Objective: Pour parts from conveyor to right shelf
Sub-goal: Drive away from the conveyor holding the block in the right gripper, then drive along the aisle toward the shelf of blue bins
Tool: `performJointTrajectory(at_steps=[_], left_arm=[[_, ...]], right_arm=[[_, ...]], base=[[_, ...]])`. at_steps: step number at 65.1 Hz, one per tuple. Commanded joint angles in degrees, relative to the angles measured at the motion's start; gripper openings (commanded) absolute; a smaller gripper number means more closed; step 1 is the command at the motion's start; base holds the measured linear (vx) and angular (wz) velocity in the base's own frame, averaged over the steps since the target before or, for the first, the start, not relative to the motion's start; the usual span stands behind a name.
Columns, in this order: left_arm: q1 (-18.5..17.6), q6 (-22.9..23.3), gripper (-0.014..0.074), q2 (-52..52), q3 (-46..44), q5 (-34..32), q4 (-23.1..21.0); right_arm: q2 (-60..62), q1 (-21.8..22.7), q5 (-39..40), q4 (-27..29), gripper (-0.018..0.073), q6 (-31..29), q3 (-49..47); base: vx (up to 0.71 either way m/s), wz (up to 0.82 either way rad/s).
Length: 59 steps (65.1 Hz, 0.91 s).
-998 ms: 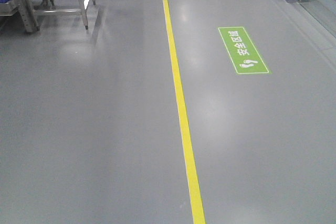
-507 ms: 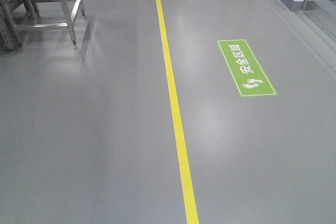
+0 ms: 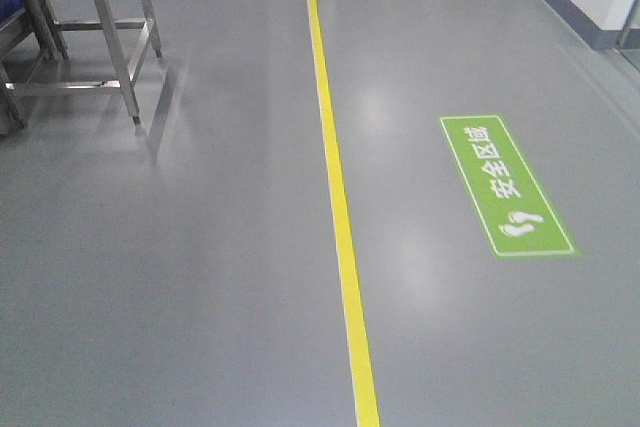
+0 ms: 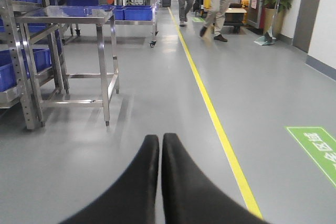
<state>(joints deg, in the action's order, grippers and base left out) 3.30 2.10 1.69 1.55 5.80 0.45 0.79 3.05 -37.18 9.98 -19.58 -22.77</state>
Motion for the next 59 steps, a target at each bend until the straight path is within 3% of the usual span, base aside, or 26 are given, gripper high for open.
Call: performJointTrajectory(at_steps=[1, 59], left_arm=[[-0.1, 0.5, -0.0006, 1.0, -1.1, -4.6, -0.5], [-0.1, 0.5, -0.0006, 1.0, -1.1, -4.6, -0.5]], right_arm=[[-1.4, -0.2, 4.9, 0.5, -0.0004, -0.5, -1.3], [-1.4, -0.2, 4.9, 0.4, -0.0004, -0.5, -1.3]], base=[[0.73, 0.09], [0.77, 0.03]])
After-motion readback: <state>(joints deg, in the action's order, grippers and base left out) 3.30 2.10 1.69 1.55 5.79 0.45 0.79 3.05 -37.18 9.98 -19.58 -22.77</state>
